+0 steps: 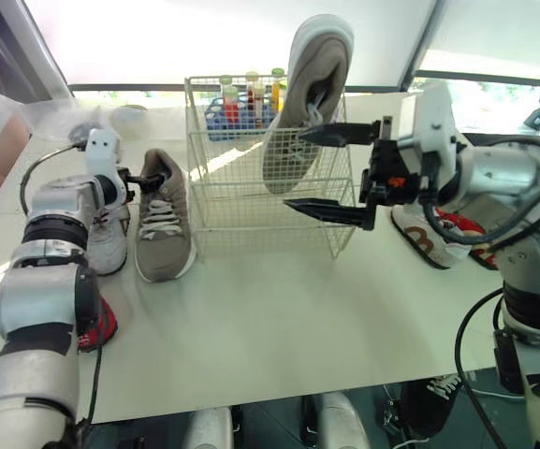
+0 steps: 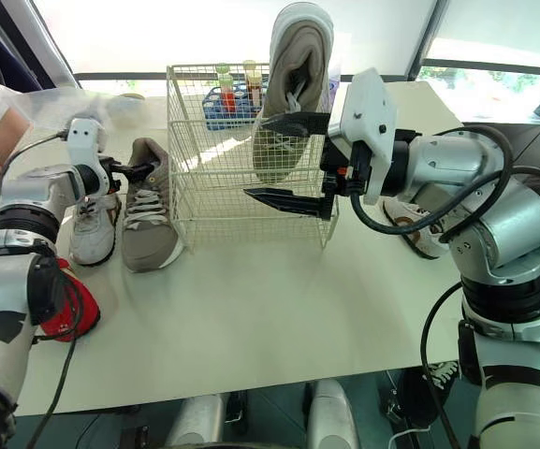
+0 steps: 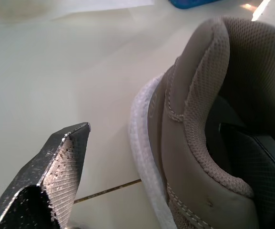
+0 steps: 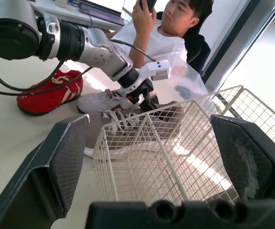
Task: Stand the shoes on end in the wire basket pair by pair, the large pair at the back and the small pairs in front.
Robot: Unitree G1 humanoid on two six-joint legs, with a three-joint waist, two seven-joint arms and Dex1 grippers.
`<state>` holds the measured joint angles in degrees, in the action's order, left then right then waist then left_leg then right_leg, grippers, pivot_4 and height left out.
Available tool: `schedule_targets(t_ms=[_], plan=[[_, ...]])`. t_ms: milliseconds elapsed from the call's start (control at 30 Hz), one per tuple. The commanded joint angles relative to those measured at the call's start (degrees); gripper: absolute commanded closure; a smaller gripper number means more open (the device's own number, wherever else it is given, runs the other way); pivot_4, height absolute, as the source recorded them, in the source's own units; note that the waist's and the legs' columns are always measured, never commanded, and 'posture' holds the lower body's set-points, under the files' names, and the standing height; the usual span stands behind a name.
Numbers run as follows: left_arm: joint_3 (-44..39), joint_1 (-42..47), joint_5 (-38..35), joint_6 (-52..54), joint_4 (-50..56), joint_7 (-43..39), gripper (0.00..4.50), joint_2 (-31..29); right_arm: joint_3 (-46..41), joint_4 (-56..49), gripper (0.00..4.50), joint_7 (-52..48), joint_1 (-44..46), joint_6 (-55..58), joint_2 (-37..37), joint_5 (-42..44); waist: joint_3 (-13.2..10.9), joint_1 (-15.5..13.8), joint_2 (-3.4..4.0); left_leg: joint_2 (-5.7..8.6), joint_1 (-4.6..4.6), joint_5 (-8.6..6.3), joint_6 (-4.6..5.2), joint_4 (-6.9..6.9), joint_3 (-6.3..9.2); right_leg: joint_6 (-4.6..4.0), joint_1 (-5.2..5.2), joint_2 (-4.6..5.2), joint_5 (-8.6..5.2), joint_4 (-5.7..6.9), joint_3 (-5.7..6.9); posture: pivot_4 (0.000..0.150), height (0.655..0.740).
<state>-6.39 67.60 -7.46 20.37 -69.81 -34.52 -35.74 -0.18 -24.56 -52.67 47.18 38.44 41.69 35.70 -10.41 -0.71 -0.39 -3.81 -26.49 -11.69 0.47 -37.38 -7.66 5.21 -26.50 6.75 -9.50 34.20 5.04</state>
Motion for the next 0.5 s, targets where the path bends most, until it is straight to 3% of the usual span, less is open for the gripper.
schedule_targets(t_ms=[33, 200, 500], plan=[[-0.83, 1.77, 0.78, -1.28, -1.13, 1.06, 1.82, 0.55, -0.79, -1.25, 0.00, 0.51, 0.32, -1.36, 0.43, -0.75, 0.00, 0.00, 0.00, 0.00, 0.00, 0.00, 0.00, 0.00, 0.01, 0.00, 0.01, 0.00, 0.00, 0.00, 0.00, 0.150, 0.7400], [-2.14, 3.55, 0.54, -2.17, -1.71, 4.09, 4.32, 1.15, -0.53, -0.79, 0.00, 0.84, 0.69, -1.94, -0.07, -1.89, 0.00, 0.04, 0.00, 0.00, 0.02, 0.00, 0.00, 0.00, 0.01, 0.01, 0.01, 0.00, 0.00, 0.05, 0.00, 0.150, 0.7400], [-10.44, 11.40, -4.94, -8.22, 6.70, 11.41, 4.44, 0.09, -0.56, -0.20, 0.00, 1.07, 0.79, -2.69, -0.17, -2.84, -0.39, 0.03, -0.67, 0.00, -0.06, 0.00, 0.01, -0.03, 0.03, 0.02, -0.01, 0.00, 0.01, 0.03, 0.01, 0.150, 0.7400]])
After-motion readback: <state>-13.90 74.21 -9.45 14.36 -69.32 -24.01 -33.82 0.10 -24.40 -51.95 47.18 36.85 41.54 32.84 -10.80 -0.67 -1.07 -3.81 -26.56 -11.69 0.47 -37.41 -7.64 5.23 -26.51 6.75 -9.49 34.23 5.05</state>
